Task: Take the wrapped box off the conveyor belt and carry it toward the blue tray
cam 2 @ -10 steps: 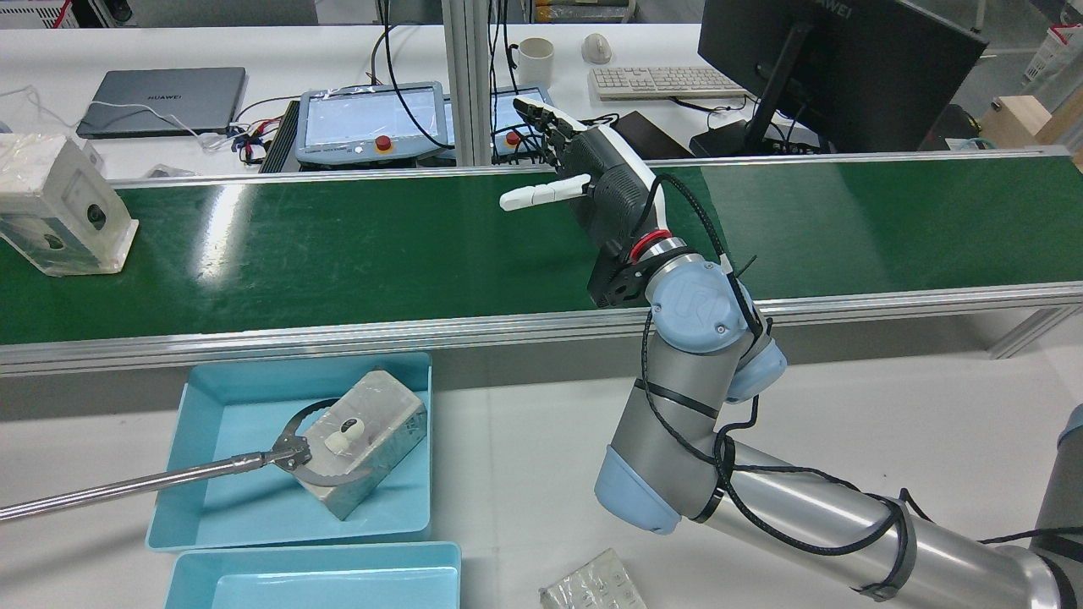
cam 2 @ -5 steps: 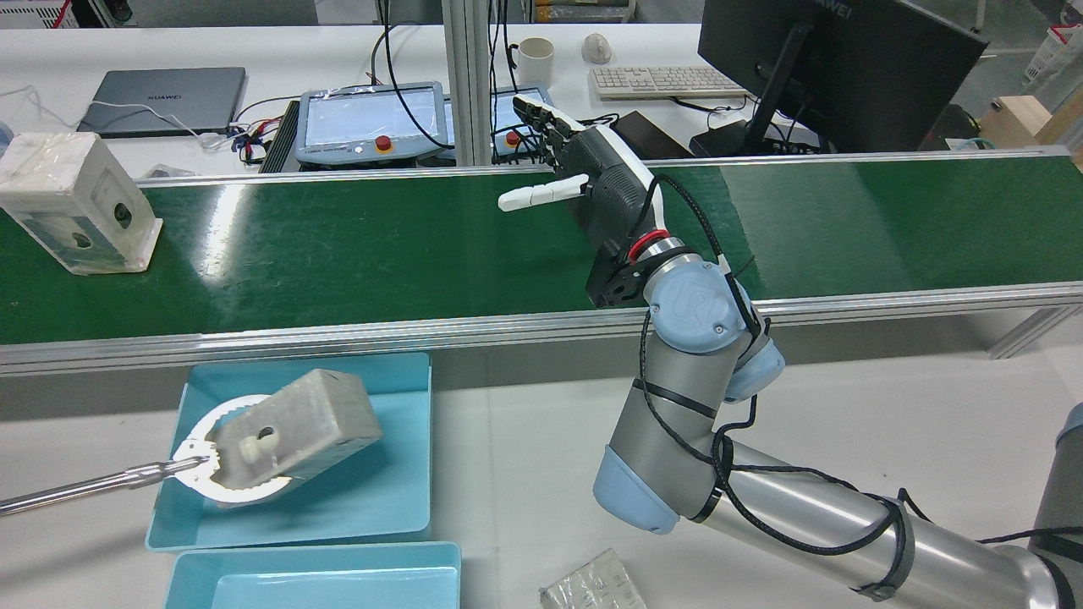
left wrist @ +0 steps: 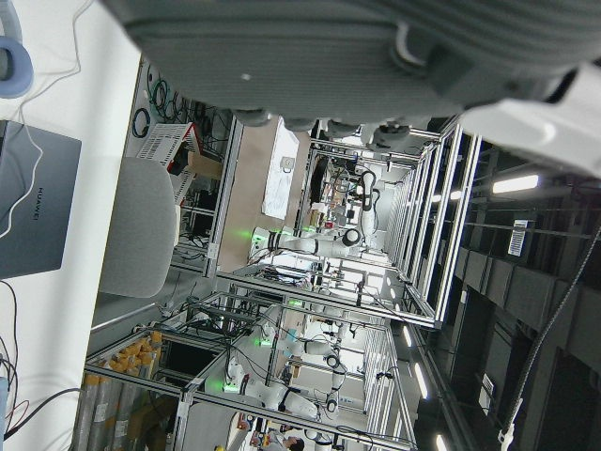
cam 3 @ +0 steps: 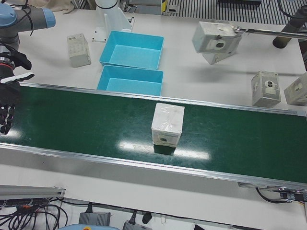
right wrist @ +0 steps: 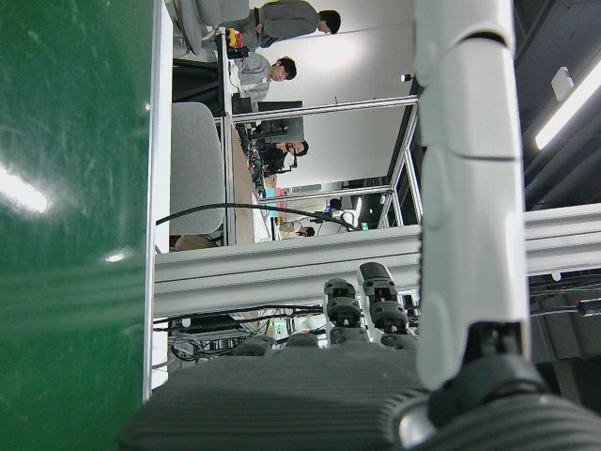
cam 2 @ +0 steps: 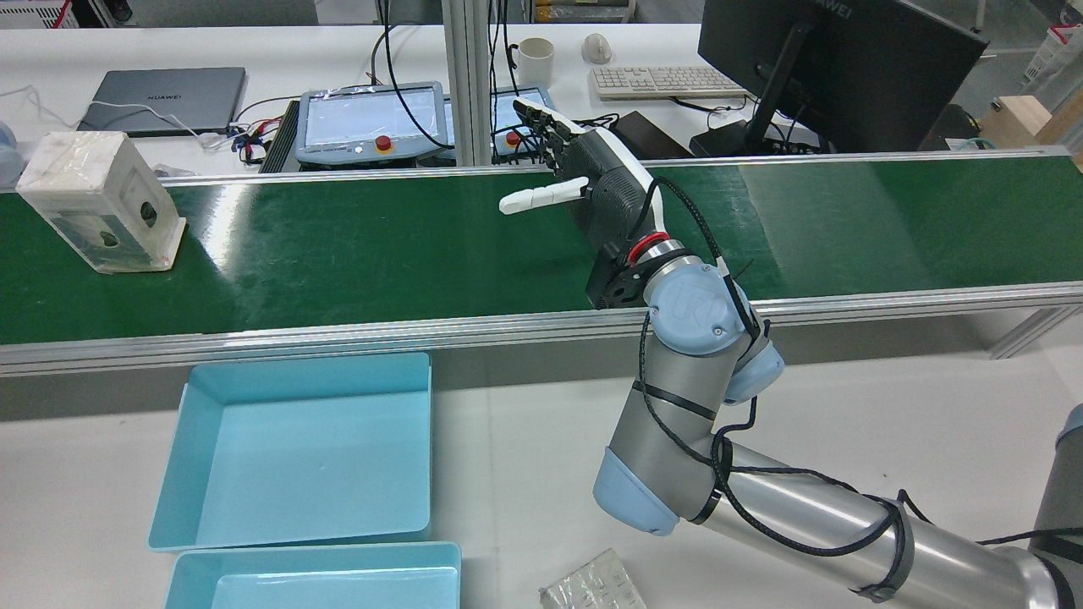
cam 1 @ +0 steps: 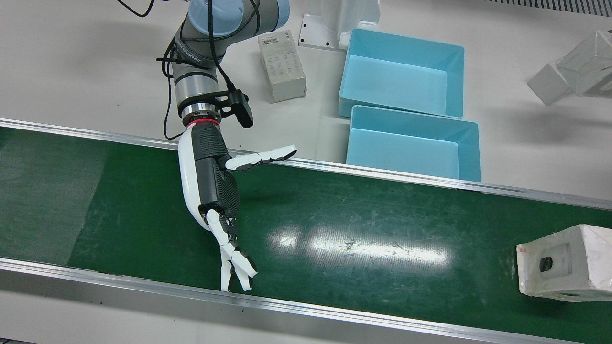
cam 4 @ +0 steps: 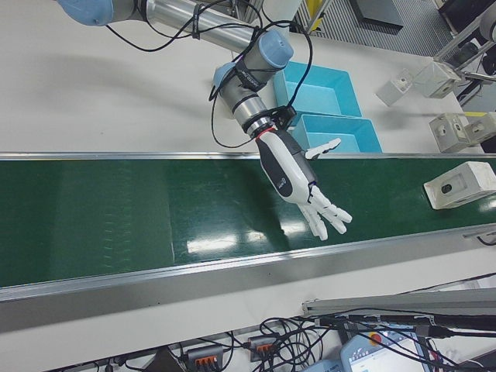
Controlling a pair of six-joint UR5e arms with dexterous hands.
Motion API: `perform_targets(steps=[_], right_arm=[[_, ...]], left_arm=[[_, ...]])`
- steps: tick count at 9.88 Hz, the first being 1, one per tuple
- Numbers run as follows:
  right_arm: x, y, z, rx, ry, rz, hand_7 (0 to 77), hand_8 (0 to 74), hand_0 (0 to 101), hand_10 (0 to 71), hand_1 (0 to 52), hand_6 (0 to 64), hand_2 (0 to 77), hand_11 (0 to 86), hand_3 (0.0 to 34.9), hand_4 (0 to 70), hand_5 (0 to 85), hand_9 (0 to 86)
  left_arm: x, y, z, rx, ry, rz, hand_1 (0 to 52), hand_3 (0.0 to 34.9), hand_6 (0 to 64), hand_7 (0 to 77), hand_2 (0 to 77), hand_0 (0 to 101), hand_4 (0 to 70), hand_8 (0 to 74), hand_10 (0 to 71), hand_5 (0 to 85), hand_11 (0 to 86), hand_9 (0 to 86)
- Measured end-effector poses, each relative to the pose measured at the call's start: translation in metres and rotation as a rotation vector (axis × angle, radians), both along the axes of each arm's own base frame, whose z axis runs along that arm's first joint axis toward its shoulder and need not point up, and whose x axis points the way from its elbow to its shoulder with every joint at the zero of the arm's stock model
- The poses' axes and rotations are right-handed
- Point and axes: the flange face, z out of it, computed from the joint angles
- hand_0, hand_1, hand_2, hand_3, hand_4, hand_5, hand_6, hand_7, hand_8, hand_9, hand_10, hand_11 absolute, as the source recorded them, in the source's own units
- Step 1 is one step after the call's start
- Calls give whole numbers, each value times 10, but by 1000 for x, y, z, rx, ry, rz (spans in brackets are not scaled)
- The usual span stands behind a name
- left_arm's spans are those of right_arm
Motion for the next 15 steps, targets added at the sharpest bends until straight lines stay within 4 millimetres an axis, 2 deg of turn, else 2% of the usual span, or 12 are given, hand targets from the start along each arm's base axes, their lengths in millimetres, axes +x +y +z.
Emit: perform_targets(steps=[11,12,13,15], right_arm=[[-2,0,-2,13,-17,-4,22,0,495,0,147,16,33,11,0,87,120,11],[-3,0,-2,16,-19,-4,22,0,494,0,147,16,33,11,0,60,120,11],[-3,0,-2,17,-20,-4,22,0,481,0,147,16,33,11,0,82,109,11],[-3,1,-3,19,-23,-4,22,0,481,0,147,16,33,11,0,82,109,11]], left_arm=[[0,0,0,0,0,0,0,0,5,5,11,0,0,5,5,11,5,5],[0,0,0,0,0,0,0,0,5,5,11,0,0,5,5,11,5,5],[0,0,0,0,0,0,0,0,0,5,5,0,0,5,5,11,5,5],[0,0,0,0,0,0,0,0,5,5,5,0,0,5,5,11,5,5]])
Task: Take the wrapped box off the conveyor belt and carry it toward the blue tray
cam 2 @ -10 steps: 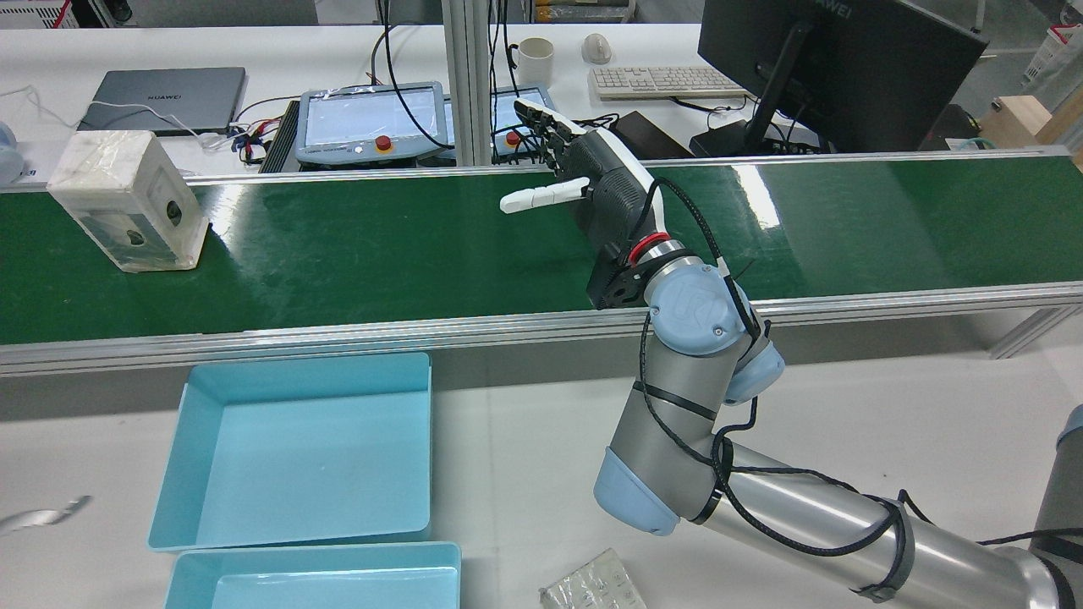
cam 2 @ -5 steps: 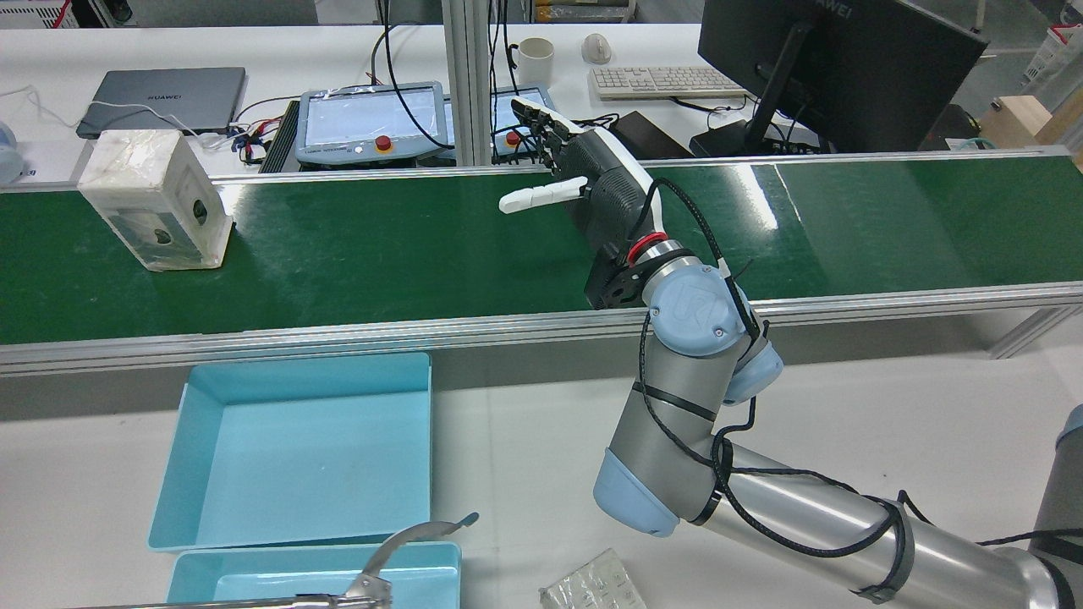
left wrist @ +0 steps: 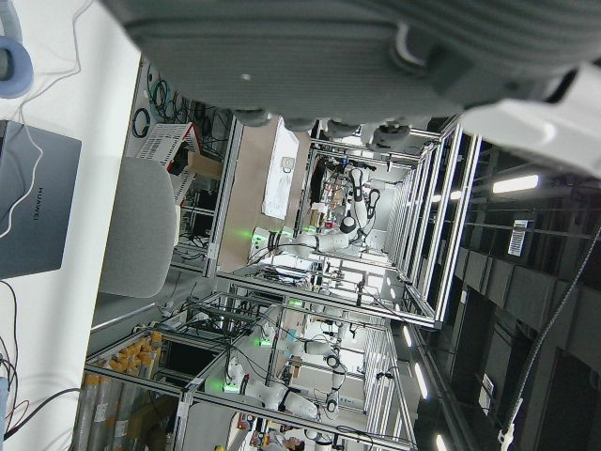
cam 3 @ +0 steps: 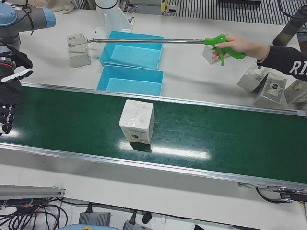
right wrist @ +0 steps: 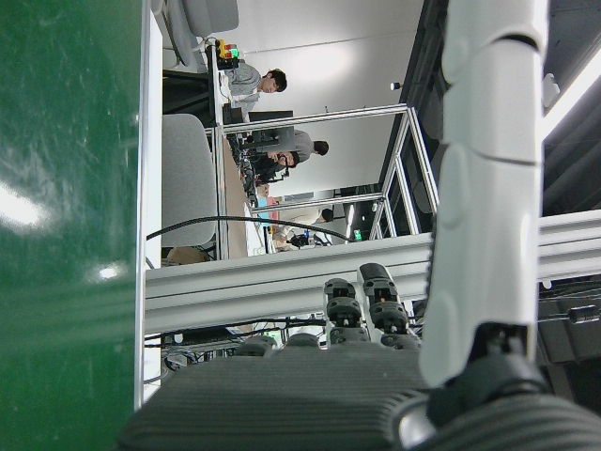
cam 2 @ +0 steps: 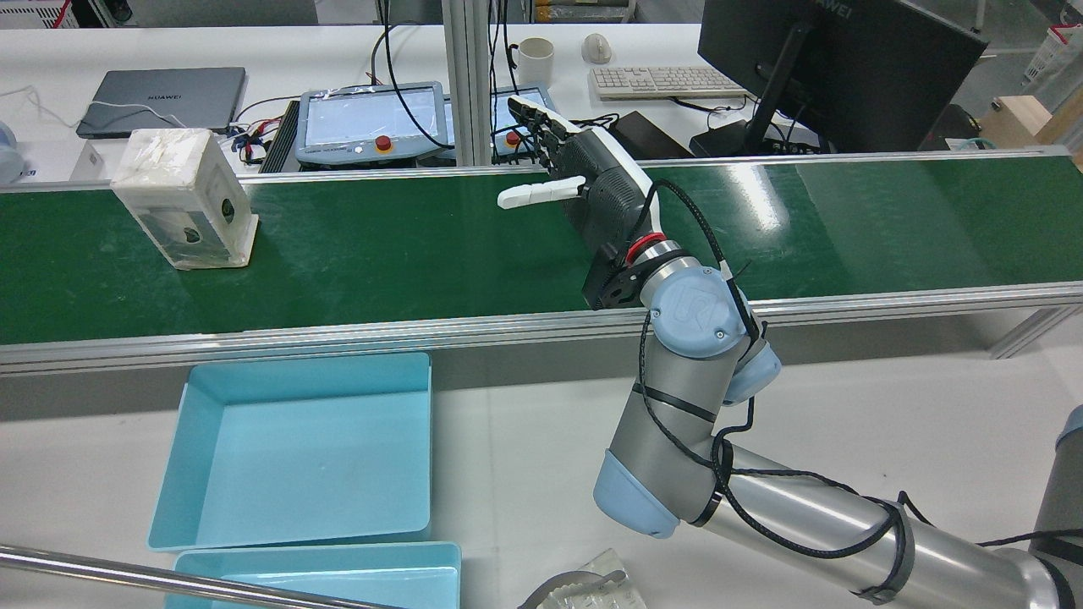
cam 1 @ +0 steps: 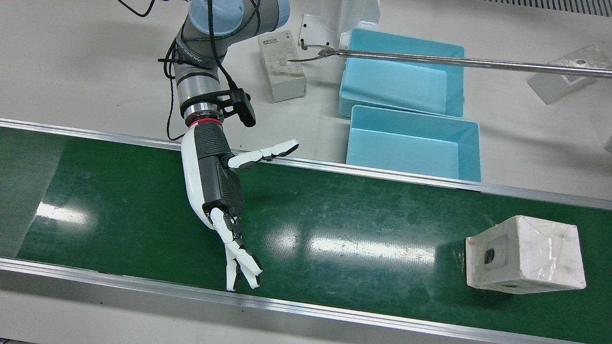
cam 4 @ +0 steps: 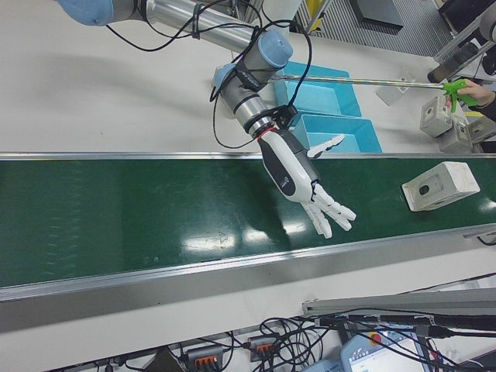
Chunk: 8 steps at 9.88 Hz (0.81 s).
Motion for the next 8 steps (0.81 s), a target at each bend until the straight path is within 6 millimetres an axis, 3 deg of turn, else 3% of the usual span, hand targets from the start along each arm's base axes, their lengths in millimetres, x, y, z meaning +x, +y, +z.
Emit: perform_targets(steps=[8], right_arm=[[2,0,7,-7,2,1,22,0,483,0,147,16,33,11,0,98,115,11]], left_arm=[[0,0,0,0,0,0,0,0,5,5,11,0,0,5,5,11,5,5]])
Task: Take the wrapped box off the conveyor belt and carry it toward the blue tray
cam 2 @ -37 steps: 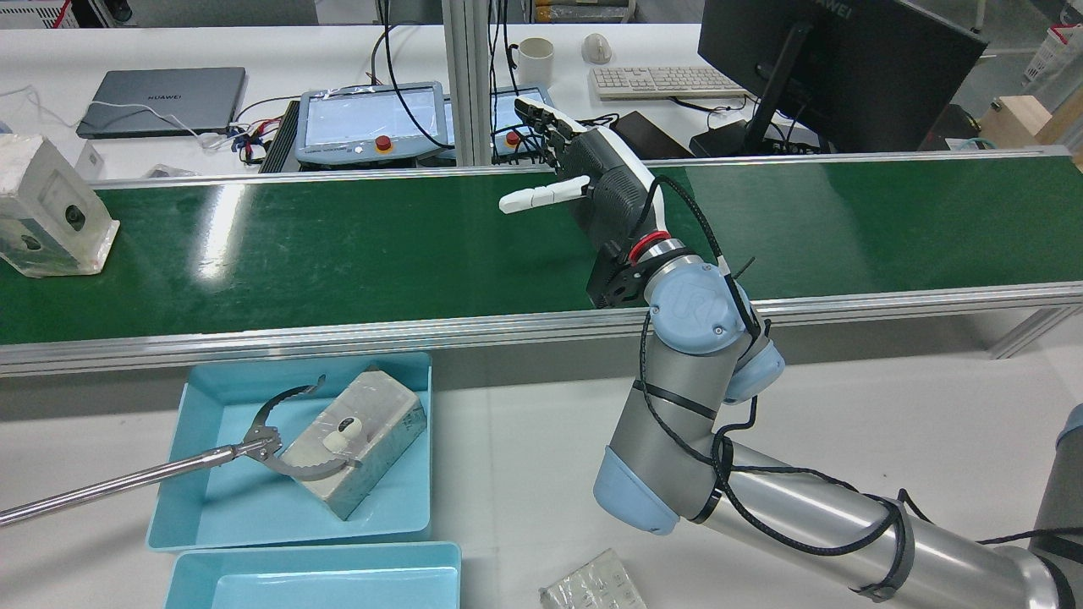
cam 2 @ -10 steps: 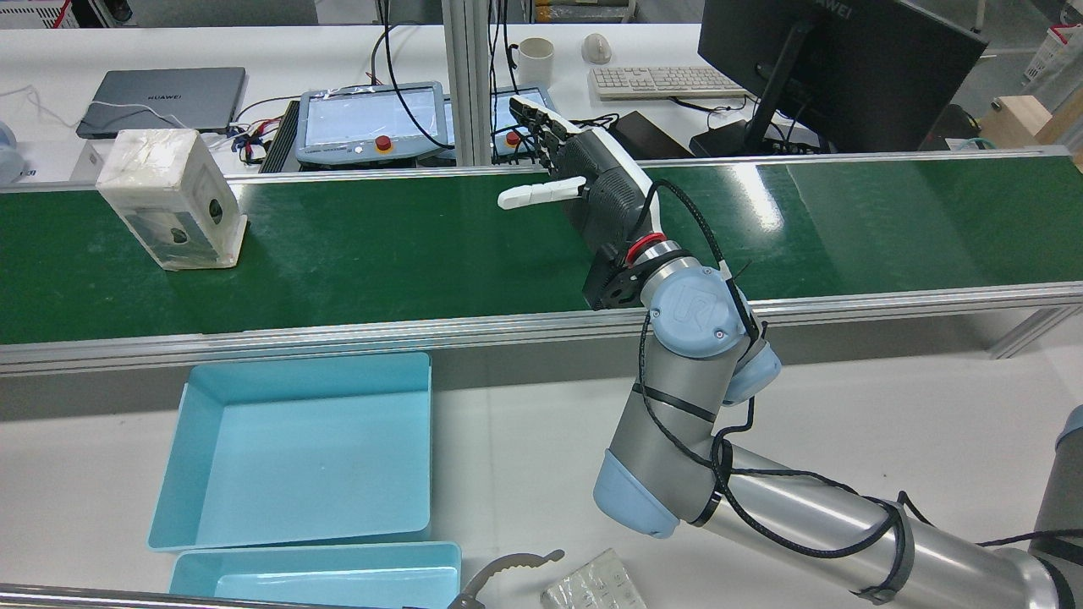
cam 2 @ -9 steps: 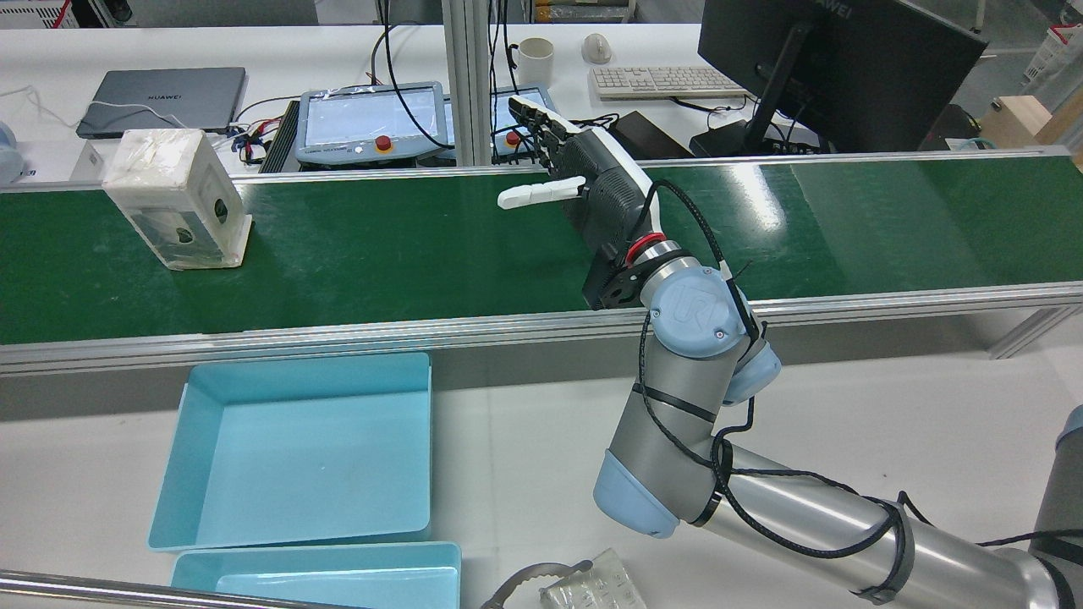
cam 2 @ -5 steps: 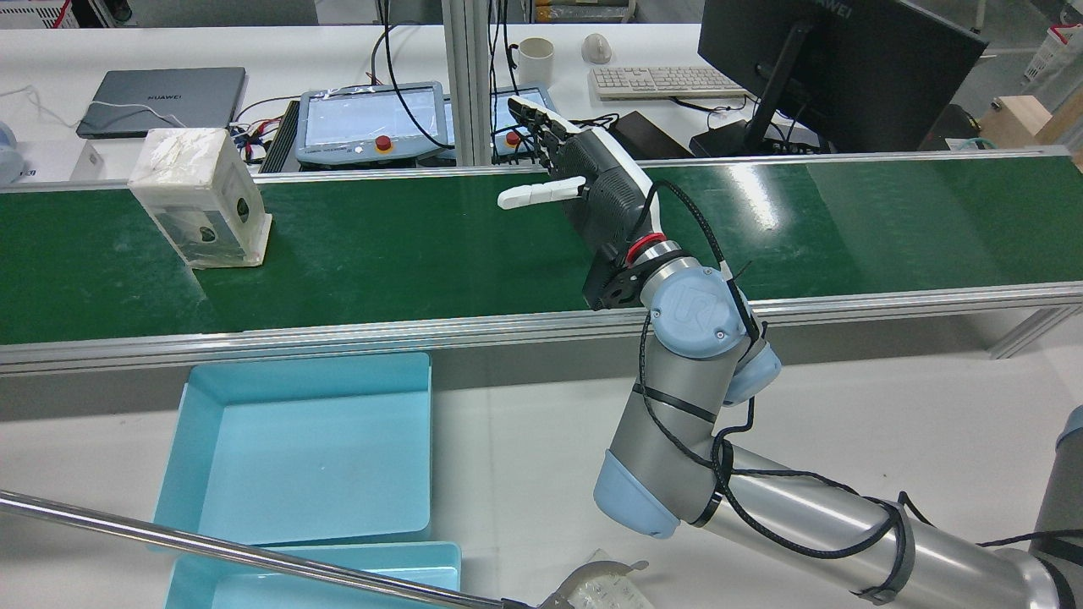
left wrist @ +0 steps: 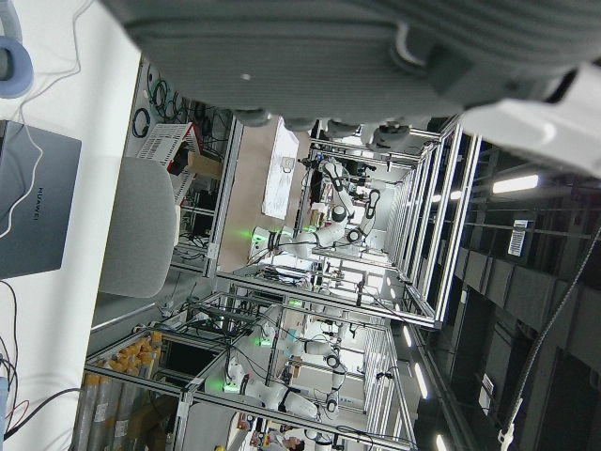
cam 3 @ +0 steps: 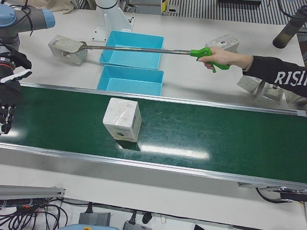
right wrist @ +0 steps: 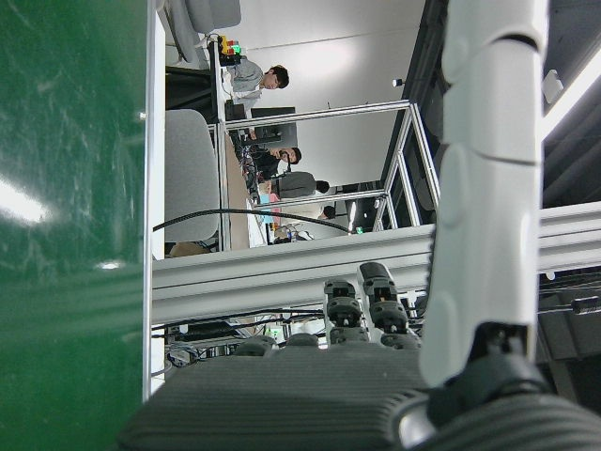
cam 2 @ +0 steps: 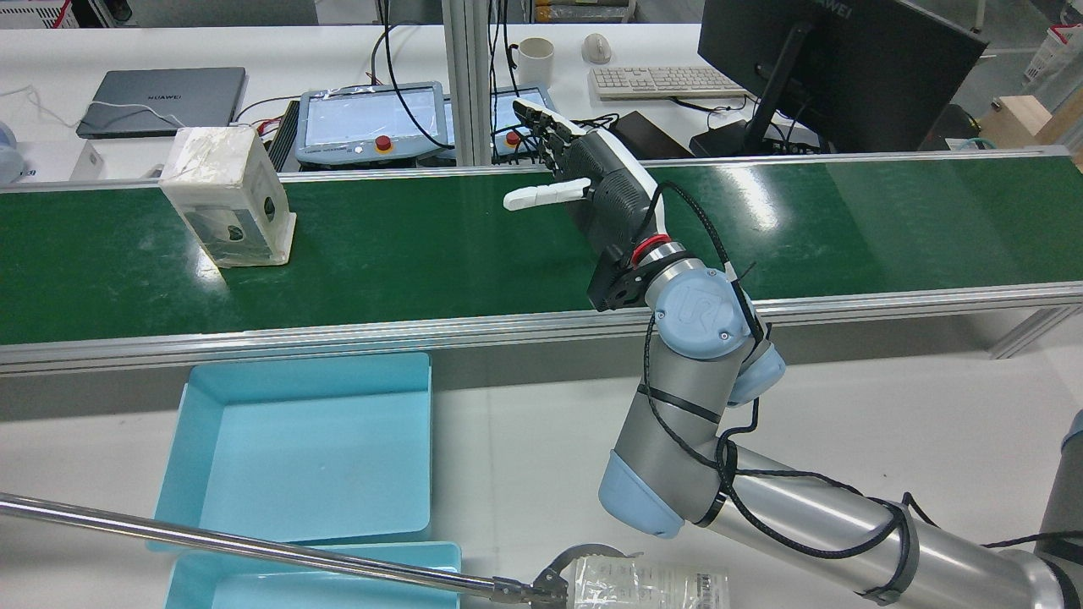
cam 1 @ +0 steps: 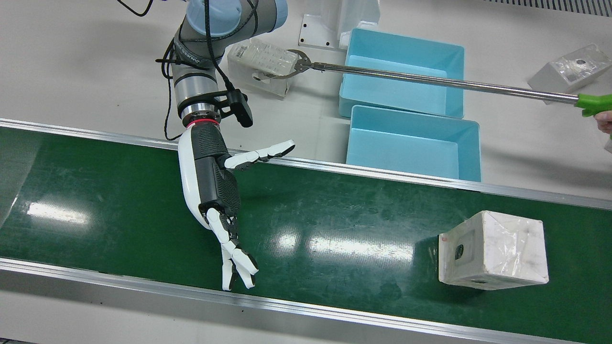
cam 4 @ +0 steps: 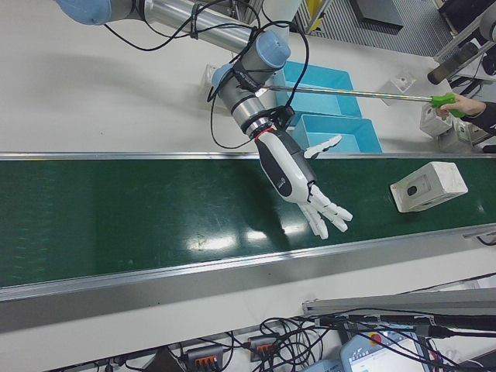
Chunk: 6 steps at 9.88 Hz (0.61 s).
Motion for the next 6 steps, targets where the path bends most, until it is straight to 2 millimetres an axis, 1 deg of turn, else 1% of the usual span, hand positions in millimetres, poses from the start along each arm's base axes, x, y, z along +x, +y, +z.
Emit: perform_targets(steps=[2,3,5,6], right_arm=[[1,1,0,0,-3,0,22,0,483,0,147,16,33,11,0,98,115,11],[1,1,0,0,-2,0,22,0,483,0,147,16,33,11,0,82,120,11],[-1,1,1,-1,0,-1,22,0,481,0,147,16,33,11,2,87,120,11],[-1,1,1,0,0,-2,22,0,484,0,136,16,33,11,0,87,120,11]], left_arm=[[0,0,0,0,0,0,0,0,0,5,11,0,0,5,5,11,5,5],[0,0,0,0,0,0,0,0,0,5,5,0,0,5,5,11,5,5],[0,0,0,0,0,0,0,0,5,5,5,0,0,5,5,11,5,5],[0,0,0,0,0,0,0,0,5,5,5,0,0,5,5,11,5,5]])
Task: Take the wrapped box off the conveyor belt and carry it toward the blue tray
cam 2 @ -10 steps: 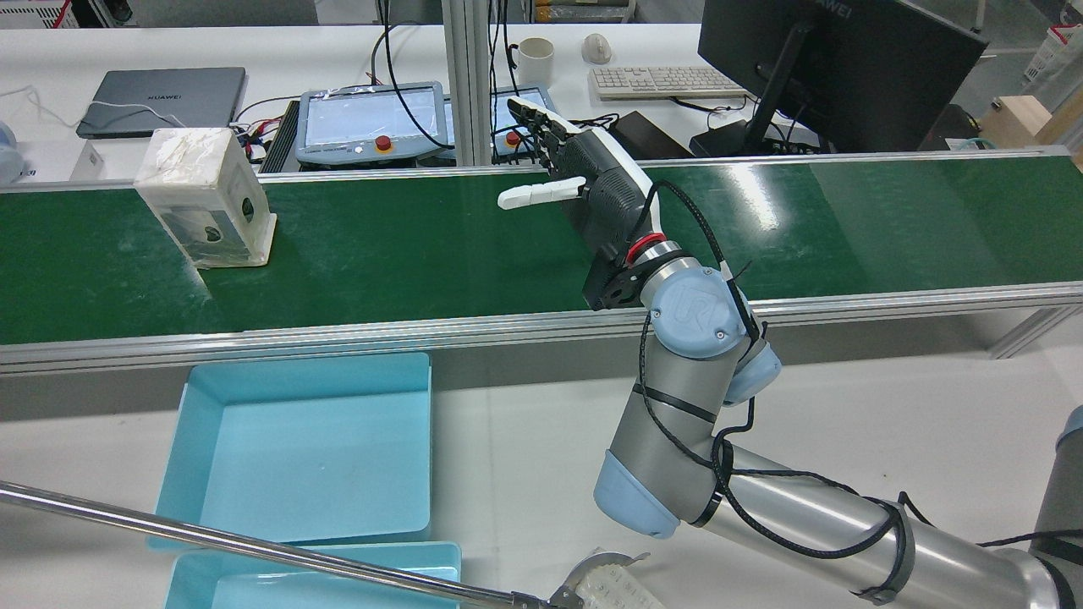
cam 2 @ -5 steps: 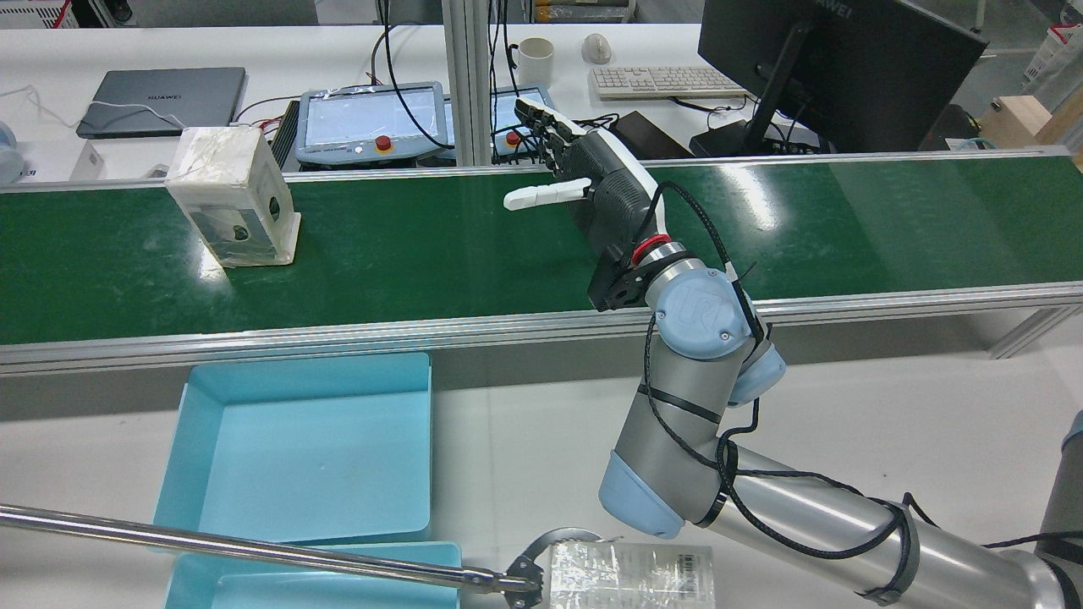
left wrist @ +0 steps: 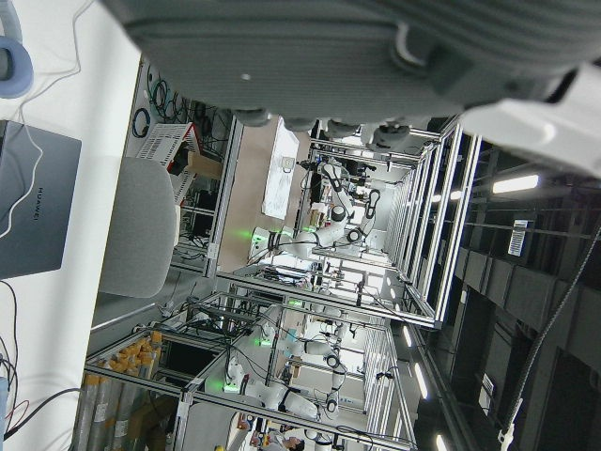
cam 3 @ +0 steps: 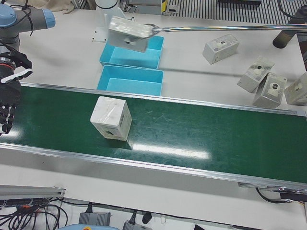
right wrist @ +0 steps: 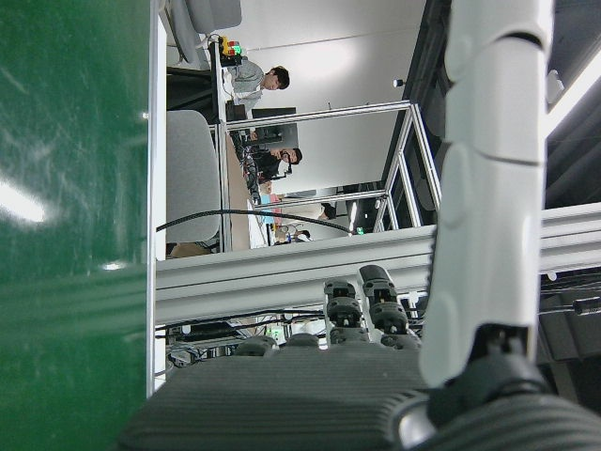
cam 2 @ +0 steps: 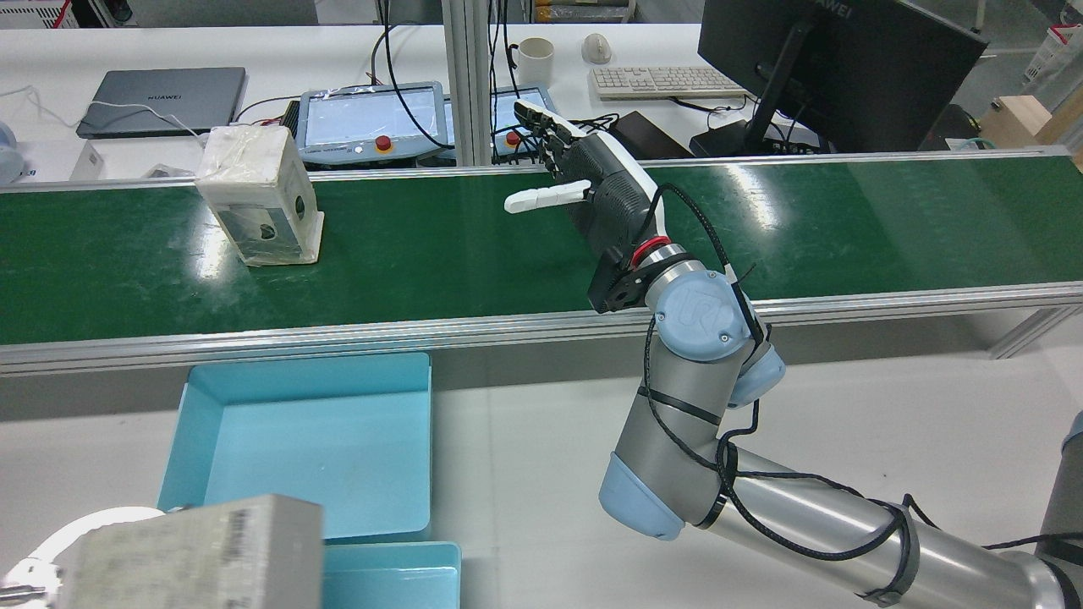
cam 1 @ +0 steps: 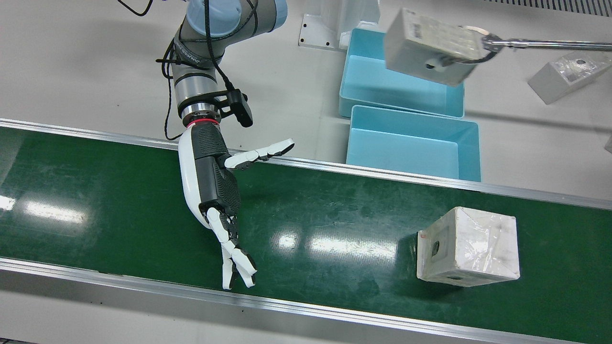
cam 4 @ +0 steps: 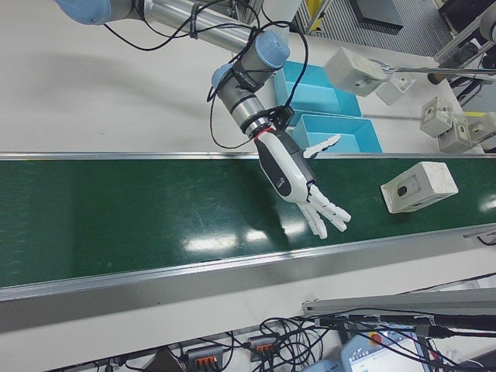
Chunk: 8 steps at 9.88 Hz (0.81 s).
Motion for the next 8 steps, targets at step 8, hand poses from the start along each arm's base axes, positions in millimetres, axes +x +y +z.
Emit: perform_targets(steps=[8], right_arm=[[-15,9,4,-3,17,-21,22,0,481,0,136,16,22,11,1,87,104,11]], left_arm=[[0,0,0,0,0,0,0,0,5,5,5,0,0,5,5,11,5,5]])
